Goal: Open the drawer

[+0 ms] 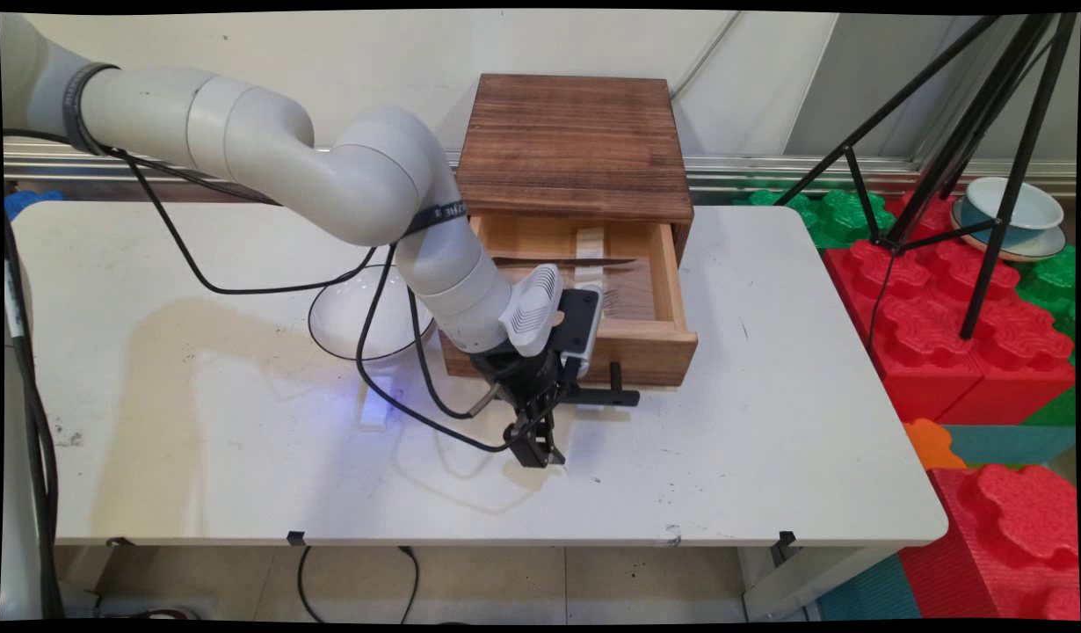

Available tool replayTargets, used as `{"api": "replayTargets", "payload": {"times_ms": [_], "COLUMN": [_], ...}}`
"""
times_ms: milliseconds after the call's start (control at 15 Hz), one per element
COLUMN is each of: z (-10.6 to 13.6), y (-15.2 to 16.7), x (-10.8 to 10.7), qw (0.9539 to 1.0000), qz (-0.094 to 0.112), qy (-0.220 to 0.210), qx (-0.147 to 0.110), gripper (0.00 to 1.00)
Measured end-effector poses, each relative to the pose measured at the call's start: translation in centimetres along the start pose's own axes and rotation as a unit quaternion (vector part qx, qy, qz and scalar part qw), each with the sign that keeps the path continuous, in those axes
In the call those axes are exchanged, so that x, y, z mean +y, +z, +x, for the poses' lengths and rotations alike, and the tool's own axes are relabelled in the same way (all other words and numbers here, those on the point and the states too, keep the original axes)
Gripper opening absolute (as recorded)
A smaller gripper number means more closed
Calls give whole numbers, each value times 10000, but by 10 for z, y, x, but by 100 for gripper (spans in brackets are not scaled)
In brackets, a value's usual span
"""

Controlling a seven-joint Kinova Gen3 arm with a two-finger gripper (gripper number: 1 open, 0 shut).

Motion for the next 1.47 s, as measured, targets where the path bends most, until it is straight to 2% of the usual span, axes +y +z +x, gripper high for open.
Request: {"api": "replayTargets", "payload": {"times_ms": [1467], "z": [12], "y": [-1], "x": [52], "qw": [9994], "qz": [-297], "qy": [116], "qx": [158], "gripper": [100]}}
